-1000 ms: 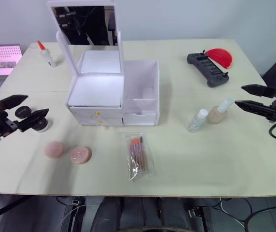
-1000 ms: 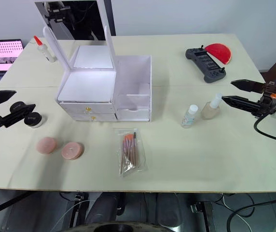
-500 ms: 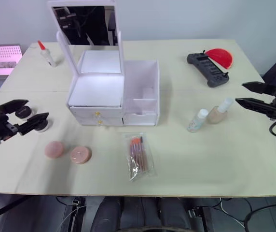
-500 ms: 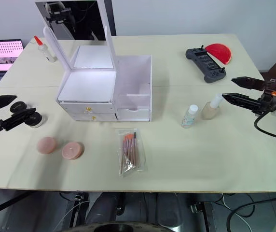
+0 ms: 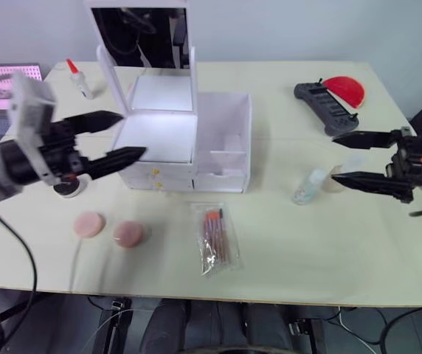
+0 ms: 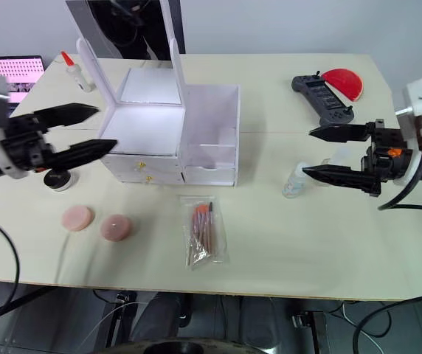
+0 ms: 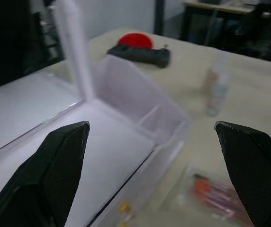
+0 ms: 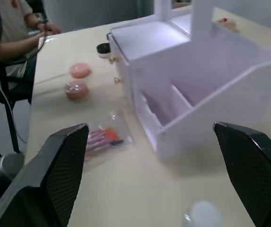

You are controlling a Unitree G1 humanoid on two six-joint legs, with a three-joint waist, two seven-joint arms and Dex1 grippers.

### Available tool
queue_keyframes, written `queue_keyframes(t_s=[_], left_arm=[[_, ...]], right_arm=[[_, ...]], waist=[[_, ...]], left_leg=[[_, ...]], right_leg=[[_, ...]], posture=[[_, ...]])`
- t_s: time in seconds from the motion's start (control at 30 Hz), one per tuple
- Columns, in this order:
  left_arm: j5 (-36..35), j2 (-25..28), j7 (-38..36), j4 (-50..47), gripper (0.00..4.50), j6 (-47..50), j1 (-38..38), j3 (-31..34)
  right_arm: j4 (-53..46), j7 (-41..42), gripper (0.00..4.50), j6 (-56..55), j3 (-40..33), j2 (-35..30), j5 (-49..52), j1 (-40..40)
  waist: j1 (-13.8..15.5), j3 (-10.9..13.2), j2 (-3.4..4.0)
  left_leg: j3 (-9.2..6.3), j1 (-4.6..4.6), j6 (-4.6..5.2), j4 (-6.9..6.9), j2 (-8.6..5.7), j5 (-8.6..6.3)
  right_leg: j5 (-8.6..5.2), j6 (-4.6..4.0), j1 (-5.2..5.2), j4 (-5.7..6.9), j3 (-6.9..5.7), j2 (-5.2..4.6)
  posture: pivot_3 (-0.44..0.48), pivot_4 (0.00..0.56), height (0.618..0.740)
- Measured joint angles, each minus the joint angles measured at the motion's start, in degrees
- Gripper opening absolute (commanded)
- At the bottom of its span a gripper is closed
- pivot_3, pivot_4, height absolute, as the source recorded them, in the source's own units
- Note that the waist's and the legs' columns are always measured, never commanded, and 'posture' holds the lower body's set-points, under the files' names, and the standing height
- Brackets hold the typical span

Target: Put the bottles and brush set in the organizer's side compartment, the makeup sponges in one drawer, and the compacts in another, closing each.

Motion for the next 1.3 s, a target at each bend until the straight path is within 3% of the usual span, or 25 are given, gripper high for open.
queue_keyframes(t_s=[0.1, 0.33, 0.53, 0.7, 0.83, 1.1, 1.3], left_arm=[[-0.1, -4.7, 1.2, -0.1, 4.45, 1.4, -6.1, -8.5], [0.8, -10.2, -1.5, 2.1, 4.45, 2.2, -14.4, -19.5], [3.5, -13.4, -6.1, 5.4, 4.45, 1.4, -17.9, -24.3], [6.5, -14.8, -7.8, 7.4, 4.45, -0.2, -18.4, -25.7], [8.0, -18.4, -5.8, 8.7, 4.45, -1.4, -17.9, -25.2], [9.1, -20.6, 1.4, 4.7, 4.45, -1.3, -13.4, -22.6], [7.9, -20.6, 5.2, 0.2, 4.45, 0.5, -11.2, -20.9]], right_arm=[[-8.9, -4.8, 4.5, 5.2, -6.1, -0.1, 3.3, 6.2], [-17.9, -17.7, 4.5, 18.3, -18.1, 1.7, 6.4, 20.0], [-23.2, -27.2, 4.5, 20.2, -27.6, 7.6, 5.9, 26.3], [-23.7, -35.3, 4.5, 23.7, -30.5, 10.8, 6.8, 28.3], [-19.9, -42.0, 4.5, 21.1, -25.9, 12.7, 4.4, 22.4], [-9.7, -43.3, 4.5, 4.0, -6.8, 14.3, -10.0, 17.0], [-2.1, -44.3, 4.5, -3.1, -2.2, 17.1, -14.9, 13.7]], waist=[[0.6, 0.0, -0.09], [1.3, 0.0, -0.45], [1.3, 0.0, -0.53], [1.2, 0.0, -0.53], [1.0, 0.0, -0.53], [0.8, 0.0, -0.55], [1.1, 0.0, -0.54]], left_leg=[[0.0, -0.02, 0.0, 0.08, -0.01, 0.0], [0.08, -0.03, 0.02, 0.1, 0.01, 0.01], [0.11, -0.09, 0.02, 0.17, 0.0, 0.01], [0.11, -0.07, 0.03, 0.16, 0.01, 0.01], [0.14, -0.07, 0.03, 0.25, 0.02, 0.01], [0.1, -0.11, 0.03, 0.19, 0.02, 0.01], [0.06, -0.1, 0.03, 0.16, 0.01, 0.02]], right_leg=[[0.02, 0.03, 0.08, -0.06, 0.0, 0.01], [0.06, -0.18, 0.13, -0.27, 0.0, 0.03], [0.07, -0.18, 0.14, -0.33, 0.01, 0.01], [0.09, -0.23, 0.14, -0.33, 0.01, 0.0], [0.18, -0.29, 0.15, -0.36, 0.01, -0.01], [0.16, -0.21, 0.14, -0.41, 0.01, 0.01], [0.15, -0.19, 0.15, -0.37, 0.01, 0.03]], posture=[[0.0, 0.15, 0.74], [0.0, 0.15, 0.74], [0.0, 0.15, 0.74], [0.0, 0.15, 0.74], [0.0, 0.15, 0.74], [0.0, 0.15, 0.74], [0.0, 0.15, 0.74]])
